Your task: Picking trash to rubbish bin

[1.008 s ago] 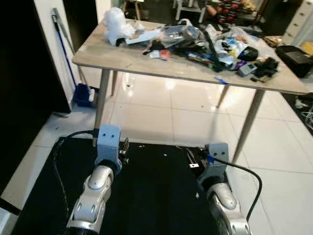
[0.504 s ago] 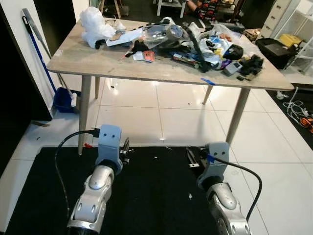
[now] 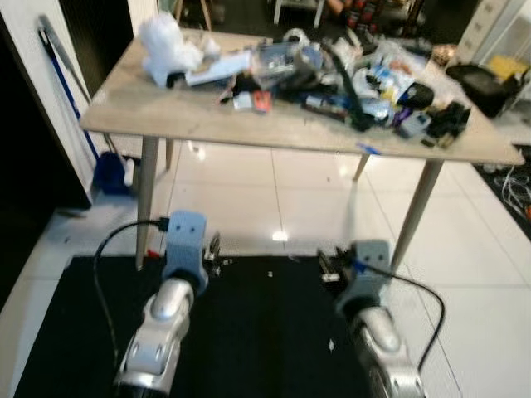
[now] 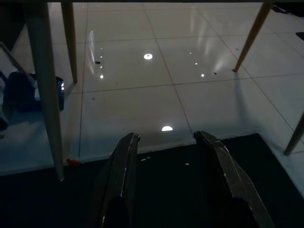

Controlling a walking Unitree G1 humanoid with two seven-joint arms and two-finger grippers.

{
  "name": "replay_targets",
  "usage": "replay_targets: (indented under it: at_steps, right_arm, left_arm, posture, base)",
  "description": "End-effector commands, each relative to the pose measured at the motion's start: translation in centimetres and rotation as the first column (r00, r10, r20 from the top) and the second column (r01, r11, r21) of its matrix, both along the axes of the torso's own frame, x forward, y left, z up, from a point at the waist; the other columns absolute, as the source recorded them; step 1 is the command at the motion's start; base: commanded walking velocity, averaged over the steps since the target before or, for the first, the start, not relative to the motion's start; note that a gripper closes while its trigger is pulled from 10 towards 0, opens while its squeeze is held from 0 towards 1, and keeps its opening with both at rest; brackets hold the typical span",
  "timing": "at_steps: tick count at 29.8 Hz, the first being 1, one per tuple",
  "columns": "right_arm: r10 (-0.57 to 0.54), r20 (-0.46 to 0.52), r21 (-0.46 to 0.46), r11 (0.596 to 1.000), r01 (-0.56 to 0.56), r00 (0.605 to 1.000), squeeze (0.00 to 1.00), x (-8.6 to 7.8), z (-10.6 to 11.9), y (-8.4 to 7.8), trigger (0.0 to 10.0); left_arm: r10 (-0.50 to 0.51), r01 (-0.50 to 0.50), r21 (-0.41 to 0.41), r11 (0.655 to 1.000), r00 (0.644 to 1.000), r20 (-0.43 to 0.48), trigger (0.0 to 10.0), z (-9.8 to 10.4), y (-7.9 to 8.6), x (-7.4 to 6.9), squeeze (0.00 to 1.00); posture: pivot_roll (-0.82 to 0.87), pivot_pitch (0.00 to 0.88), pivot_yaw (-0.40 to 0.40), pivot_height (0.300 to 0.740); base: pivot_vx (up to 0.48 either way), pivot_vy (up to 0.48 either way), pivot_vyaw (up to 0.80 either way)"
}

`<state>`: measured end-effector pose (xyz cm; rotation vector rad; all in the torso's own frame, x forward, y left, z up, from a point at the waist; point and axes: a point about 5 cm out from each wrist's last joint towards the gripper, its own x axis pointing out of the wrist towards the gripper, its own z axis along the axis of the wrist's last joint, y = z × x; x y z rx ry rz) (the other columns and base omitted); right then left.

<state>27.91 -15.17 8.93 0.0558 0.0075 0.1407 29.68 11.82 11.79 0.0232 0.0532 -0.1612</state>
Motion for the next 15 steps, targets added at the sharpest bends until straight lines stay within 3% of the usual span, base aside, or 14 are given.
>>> replay_targets:
  at_steps: [1,15]
  right_arm:
    - [-0.031,-0.013,-0.001,1.0,0.031,0.999,0.0,-0.3,-0.2,-1.0,10.0]
    - [-0.063,0.059,-0.043,0.997,0.065,0.996,0.0,0.5,1.2,-1.6,10.0]
  left_arm:
    - [-0.006,0.005,-0.004,1.0,1.0,-0.025,10.0,-0.6,-0.3,-0.3,0.0]
    - [0.014,-0.014,-0.013,1.0,1.0,-0.013,10.0,-0.3,-0.2,0.1,0.0]
  posture:
    - [-0.06,0.143,-0.068,0.74]
    - [-0.07,0.141,-0.084,0.74]
  base:
    - [0.304,0.0,0.0]
    - [0.304,0.0,0.0]
